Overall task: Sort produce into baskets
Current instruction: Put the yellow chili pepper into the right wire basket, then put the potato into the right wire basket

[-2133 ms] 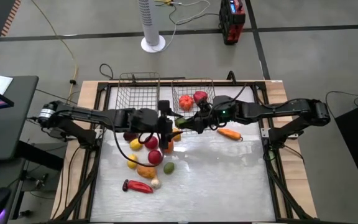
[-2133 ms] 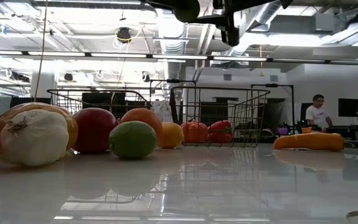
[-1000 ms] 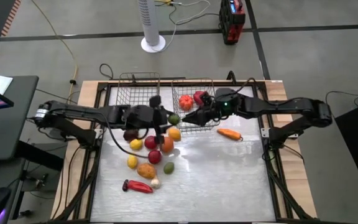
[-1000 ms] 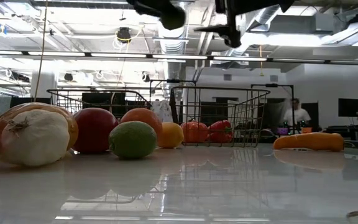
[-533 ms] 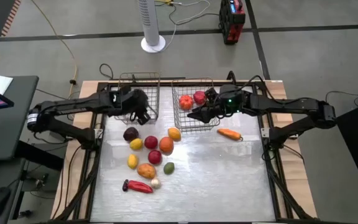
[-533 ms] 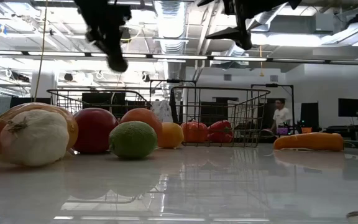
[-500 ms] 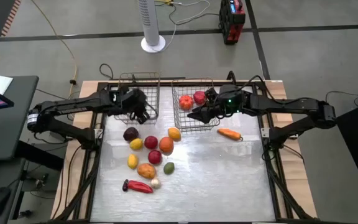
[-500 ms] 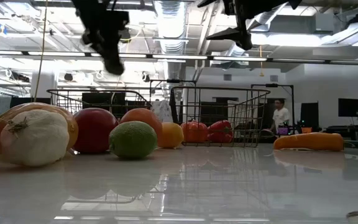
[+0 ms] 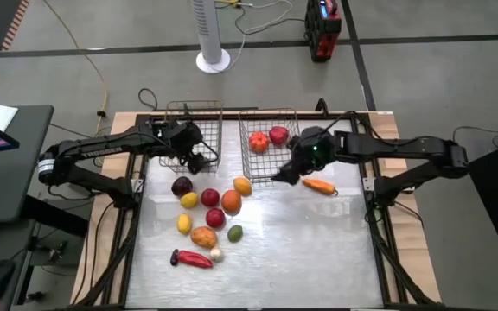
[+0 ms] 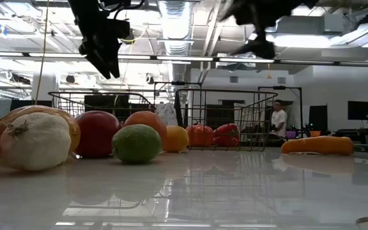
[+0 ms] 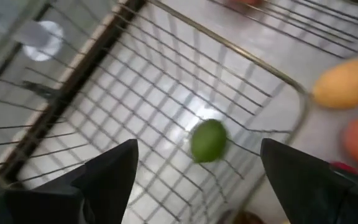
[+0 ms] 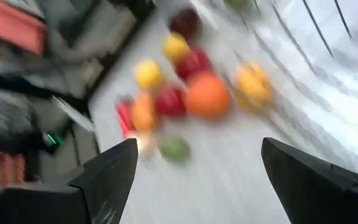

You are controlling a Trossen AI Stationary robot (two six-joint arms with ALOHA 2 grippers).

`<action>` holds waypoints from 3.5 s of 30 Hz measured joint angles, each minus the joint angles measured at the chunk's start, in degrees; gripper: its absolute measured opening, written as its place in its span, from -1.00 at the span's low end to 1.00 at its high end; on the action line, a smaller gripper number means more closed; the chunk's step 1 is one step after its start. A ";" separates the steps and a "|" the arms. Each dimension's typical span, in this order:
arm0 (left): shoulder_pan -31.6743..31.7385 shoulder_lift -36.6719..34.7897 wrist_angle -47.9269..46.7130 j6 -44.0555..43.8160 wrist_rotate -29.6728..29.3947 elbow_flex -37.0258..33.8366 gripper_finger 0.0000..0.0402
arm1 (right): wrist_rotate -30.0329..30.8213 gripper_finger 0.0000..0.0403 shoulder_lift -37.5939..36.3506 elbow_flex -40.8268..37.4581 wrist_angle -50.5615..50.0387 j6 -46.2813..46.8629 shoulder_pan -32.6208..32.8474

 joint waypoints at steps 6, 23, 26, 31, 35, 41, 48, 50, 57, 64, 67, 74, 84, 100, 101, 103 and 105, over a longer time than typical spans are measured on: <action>-0.15 -0.24 0.10 -1.32 5.52 0.00 0.64 | 4.48 0.83 -5.06 -0.02 -24.65 -2.83 3.24; -0.10 -1.83 9.61 -1.91 8.08 -0.02 0.64 | 13.81 0.83 -6.57 -16.48 -35.85 -3.09 0.21; -0.09 -2.42 9.78 -2.49 8.08 -0.02 0.64 | 14.43 0.83 -3.63 -17.69 -33.63 -3.29 0.07; -0.09 -4.64 10.92 -2.52 7.99 -0.02 0.64 | 14.51 0.83 0.74 -17.81 -30.28 -4.79 -0.12; -0.07 -6.95 10.83 -2.59 7.86 -0.02 0.64 | 13.67 0.83 3.44 -17.80 -27.26 -6.37 -0.12; -0.09 -9.67 10.31 -2.68 7.73 -0.02 0.64 | 14.32 0.62 7.52 -17.80 -26.89 -9.09 -0.11; -0.09 -10.32 9.66 -2.68 6.24 -0.02 0.64 | 13.20 0.15 10.52 -17.81 -25.80 -10.41 1.51; -0.09 -10.32 9.61 -2.67 6.16 -0.02 0.64 | 12.34 0.02 10.66 -17.79 -25.73 -10.28 2.22; -0.09 -10.29 9.63 -2.66 5.15 -0.02 0.64 | 5.09 -0.17 6.76 -17.59 -25.55 -6.00 6.77; -0.07 -9.30 11.62 -2.22 3.03 0.00 0.64 | 0.46 0.00 0.55 -12.41 -12.92 -5.43 10.70; -0.07 -9.29 12.59 -1.81 3.05 0.00 0.64 | 3.28 -0.01 -1.12 -9.46 -5.14 -4.76 9.90; -0.07 -9.27 16.42 -2.15 3.70 0.00 0.64 | 16.33 -0.06 -0.82 -3.48 5.35 -7.43 2.26; -2.03 -9.33 16.28 -7.56 24.50 0.00 0.64 | 11.45 0.31 7.58 1.65 6.89 -12.44 -8.90; -30.85 -5.13 8.20 -27.56 24.10 -0.24 0.64 | 10.57 0.62 -1.25 3.50 1.00 -16.84 -8.21; -31.77 -3.97 8.16 -29.78 23.84 -0.24 0.64 | 11.23 0.61 -2.52 3.50 0.29 -16.87 -7.63; -34.00 -1.13 7.81 -33.97 22.96 -0.24 0.64 | 12.81 0.60 -4.87 3.50 -1.48 -17.18 -6.15; -36.23 1.52 7.62 -37.53 22.06 -0.33 0.64 | 14.78 0.60 -6.94 3.52 -3.47 -18.12 -4.61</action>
